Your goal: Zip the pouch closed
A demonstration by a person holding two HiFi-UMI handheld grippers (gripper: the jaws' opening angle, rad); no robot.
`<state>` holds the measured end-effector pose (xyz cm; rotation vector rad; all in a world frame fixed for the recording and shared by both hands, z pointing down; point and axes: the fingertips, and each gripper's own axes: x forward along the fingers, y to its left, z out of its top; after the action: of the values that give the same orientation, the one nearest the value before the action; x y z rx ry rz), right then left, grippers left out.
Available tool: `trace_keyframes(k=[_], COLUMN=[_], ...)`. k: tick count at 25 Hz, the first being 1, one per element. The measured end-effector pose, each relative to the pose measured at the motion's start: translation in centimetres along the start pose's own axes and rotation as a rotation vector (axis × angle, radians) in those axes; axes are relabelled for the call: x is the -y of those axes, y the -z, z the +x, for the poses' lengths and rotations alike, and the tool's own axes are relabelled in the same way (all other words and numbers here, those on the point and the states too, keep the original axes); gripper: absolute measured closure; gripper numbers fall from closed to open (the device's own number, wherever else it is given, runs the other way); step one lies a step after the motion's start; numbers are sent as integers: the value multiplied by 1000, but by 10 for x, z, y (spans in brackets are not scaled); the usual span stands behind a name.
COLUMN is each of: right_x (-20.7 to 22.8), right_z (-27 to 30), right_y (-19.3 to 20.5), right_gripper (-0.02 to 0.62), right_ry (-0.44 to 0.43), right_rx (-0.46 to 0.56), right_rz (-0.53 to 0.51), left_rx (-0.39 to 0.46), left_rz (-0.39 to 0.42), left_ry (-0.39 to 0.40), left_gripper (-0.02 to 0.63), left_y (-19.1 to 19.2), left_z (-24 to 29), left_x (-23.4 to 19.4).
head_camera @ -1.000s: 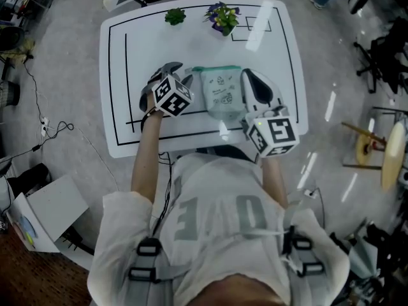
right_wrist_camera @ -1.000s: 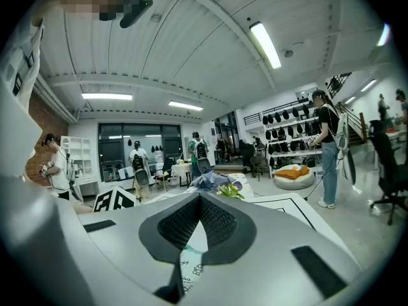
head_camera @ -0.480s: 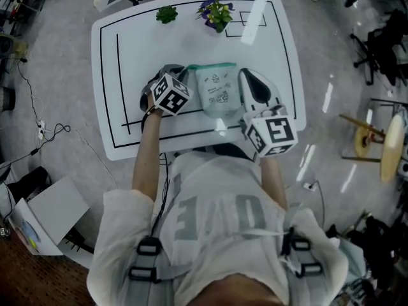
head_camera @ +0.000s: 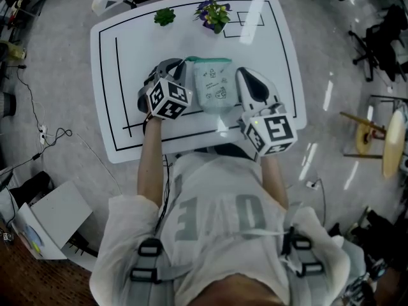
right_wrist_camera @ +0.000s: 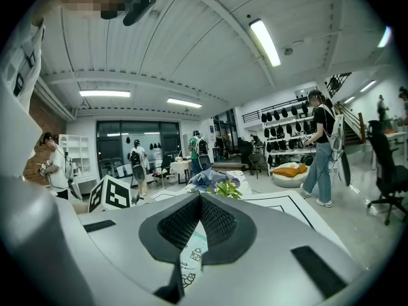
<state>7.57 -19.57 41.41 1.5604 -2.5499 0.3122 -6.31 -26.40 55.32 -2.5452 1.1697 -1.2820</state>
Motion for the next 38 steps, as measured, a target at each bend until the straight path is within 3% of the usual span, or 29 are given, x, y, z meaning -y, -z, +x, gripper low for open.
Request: trace_keyframes(k=[6, 16, 21, 26, 30, 38], right_x=[-6, -25, -36, -45, -47, -42], right_z=[2, 7, 7, 5, 4, 5], right_y=[-12, -71, -79, -77, -76, -79], right_gripper=[588, 589, 588, 589, 589, 588], right_ry=[-12, -89, -122, -156, -171, -168], right_rx=[27, 153, 175, 176, 175, 189], right_rz=[-24, -44, 1, 42, 61, 87], left_rx=[156, 354, 497, 493, 554, 608], left_rz=[7, 41, -63, -65, -147, -115], left_ry=[-146, -385, -483, -505, -465, -467], left_gripper=[588, 588, 588, 588, 588, 588], left_y=[-47, -112, -119, -108, -111, -125], left_z=[-41, -140, -182, -194, -198, -201], left_x=[-38, -72, -72, -67, -63, -60])
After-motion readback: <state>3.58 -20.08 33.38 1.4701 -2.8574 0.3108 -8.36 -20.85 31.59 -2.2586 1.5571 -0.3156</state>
